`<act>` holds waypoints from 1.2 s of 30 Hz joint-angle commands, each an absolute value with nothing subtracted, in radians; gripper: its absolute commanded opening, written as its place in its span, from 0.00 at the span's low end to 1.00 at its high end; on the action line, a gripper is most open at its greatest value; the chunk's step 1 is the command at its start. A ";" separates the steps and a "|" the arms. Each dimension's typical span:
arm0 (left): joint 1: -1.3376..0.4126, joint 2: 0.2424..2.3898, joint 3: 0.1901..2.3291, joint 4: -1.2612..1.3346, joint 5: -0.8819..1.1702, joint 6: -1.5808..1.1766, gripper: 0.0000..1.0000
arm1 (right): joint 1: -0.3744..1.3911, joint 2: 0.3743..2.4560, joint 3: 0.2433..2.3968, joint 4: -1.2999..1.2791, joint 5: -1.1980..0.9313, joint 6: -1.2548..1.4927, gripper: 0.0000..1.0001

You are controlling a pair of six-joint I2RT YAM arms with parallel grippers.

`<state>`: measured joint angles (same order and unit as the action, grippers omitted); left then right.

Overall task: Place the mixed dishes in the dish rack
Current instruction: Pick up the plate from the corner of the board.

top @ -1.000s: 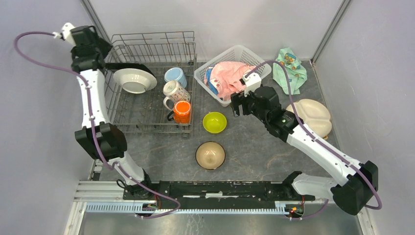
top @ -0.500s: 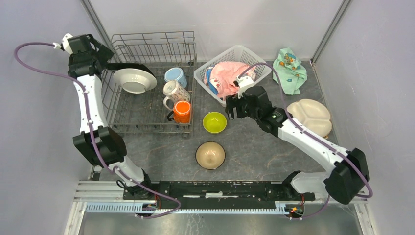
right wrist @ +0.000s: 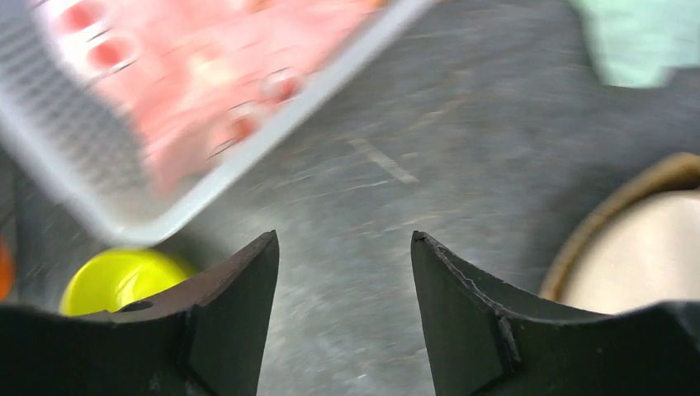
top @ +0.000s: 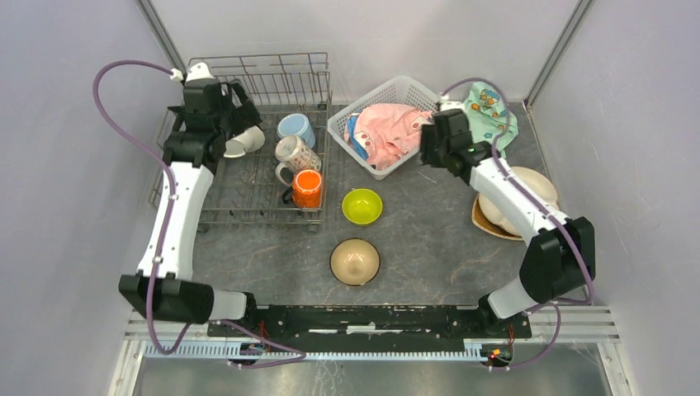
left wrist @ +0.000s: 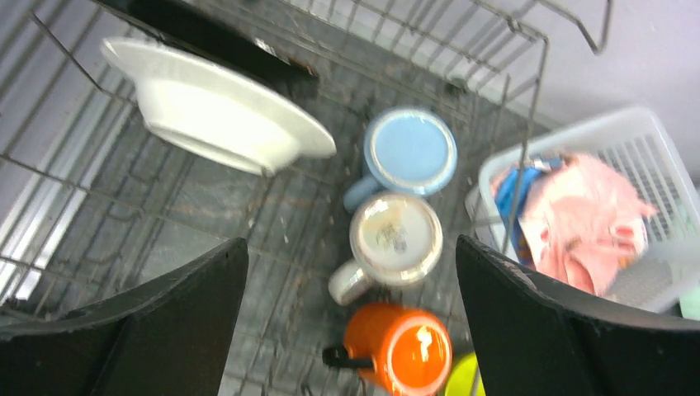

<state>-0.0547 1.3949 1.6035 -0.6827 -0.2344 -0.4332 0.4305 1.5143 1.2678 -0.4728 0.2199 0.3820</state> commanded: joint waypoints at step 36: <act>-0.207 1.120 1.420 -0.878 0.020 -0.475 0.98 | 0.135 1.722 1.160 -0.533 0.650 0.399 0.55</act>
<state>-0.2050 1.0813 1.3277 -0.8528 -0.0822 -0.4557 0.1383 1.7100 1.1950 -0.6155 0.6464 0.4282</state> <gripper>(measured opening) 0.990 0.564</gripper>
